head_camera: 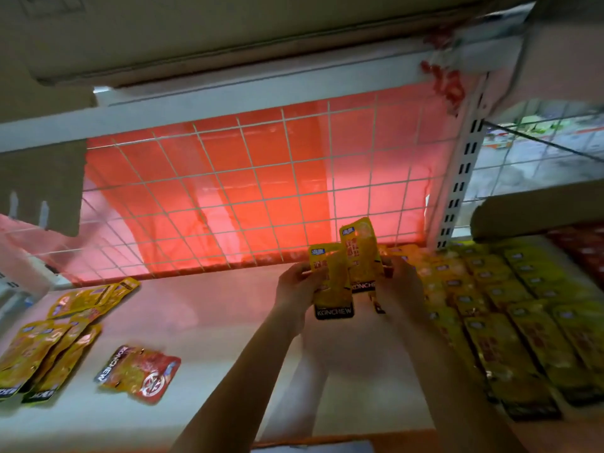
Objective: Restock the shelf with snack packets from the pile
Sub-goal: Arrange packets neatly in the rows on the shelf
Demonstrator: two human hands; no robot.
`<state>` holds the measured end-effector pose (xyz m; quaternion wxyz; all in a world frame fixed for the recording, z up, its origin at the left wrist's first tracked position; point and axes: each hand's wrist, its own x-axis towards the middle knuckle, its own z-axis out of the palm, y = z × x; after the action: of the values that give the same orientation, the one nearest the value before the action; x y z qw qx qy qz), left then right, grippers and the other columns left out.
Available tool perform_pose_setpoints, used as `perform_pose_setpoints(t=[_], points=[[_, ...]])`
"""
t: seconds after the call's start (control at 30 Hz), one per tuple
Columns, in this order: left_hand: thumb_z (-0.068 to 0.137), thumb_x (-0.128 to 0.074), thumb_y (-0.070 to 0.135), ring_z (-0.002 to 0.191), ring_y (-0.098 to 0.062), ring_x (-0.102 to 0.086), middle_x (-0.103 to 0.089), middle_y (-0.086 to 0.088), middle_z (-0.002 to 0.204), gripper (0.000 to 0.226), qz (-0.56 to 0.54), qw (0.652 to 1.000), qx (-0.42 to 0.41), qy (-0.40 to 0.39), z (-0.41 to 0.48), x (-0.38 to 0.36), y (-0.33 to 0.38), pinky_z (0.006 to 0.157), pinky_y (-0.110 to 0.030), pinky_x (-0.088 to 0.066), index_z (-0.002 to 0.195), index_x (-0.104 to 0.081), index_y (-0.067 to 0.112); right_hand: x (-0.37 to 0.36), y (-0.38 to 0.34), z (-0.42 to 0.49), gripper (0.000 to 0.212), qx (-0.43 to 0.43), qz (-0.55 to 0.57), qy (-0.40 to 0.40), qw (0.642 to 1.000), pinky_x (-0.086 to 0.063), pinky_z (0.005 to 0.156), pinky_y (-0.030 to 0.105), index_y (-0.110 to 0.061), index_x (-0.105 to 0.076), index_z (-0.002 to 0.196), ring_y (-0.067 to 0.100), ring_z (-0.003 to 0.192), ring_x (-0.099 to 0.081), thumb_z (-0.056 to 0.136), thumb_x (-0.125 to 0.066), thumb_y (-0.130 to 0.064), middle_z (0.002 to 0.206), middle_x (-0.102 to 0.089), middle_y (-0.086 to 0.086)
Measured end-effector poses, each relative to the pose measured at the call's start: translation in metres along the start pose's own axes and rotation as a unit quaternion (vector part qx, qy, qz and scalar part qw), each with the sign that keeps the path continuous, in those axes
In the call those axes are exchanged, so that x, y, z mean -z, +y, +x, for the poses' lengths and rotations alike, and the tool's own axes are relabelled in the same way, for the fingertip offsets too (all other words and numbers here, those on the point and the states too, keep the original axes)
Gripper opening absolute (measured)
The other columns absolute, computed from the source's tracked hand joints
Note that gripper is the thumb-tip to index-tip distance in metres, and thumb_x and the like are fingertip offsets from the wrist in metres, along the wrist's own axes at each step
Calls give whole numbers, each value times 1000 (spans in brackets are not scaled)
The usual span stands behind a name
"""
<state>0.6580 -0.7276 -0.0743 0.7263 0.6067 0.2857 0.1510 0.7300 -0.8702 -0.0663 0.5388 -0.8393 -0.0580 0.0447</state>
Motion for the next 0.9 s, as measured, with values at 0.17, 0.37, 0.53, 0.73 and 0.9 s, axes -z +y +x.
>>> perform_pose_setpoints(t=[0.17,0.37,0.53,0.73,0.9], points=[[83,-72,10,76,-24,-68,-74,-13,90,6,83,997,9,1,6,-30,-16,81,-43,-57,86,-71,15,39,15,7,28,-17,35,42,998,-50,77,34,-18,-66,104,21,89,-63,87,-62,-40,98,-69,3],[71,-81,28,83,-27,-72,-75,-5,84,19,153,988,16,4,6,-55,-28,81,-50,-57,83,-70,18,66,30,10,29,-39,4,52,998,-48,75,32,-17,-65,111,22,93,-63,90,-61,-36,103,-69,4],[70,-82,34,73,-15,-71,-74,3,77,20,217,976,-13,14,2,-72,-31,74,-41,-60,79,-68,22,74,37,5,24,-42,10,70,997,-32,48,20,-17,-65,110,1,67,-54,87,-63,-23,87,-66,-3],[72,-80,39,73,-15,-67,-70,5,78,25,300,952,-49,34,-1,-78,-34,69,-34,-57,84,-64,23,75,42,4,29,-50,-12,40,998,-34,47,19,-13,-62,117,12,76,-62,89,-57,-13,100,-70,4],[73,-79,45,82,-19,-66,-67,3,84,40,358,933,-34,33,-1,-77,-34,77,-35,-53,100,-59,23,72,41,2,31,-51,-31,28,998,-32,47,18,-13,-61,118,-1,66,-51,88,-55,-9,100,-67,3]])
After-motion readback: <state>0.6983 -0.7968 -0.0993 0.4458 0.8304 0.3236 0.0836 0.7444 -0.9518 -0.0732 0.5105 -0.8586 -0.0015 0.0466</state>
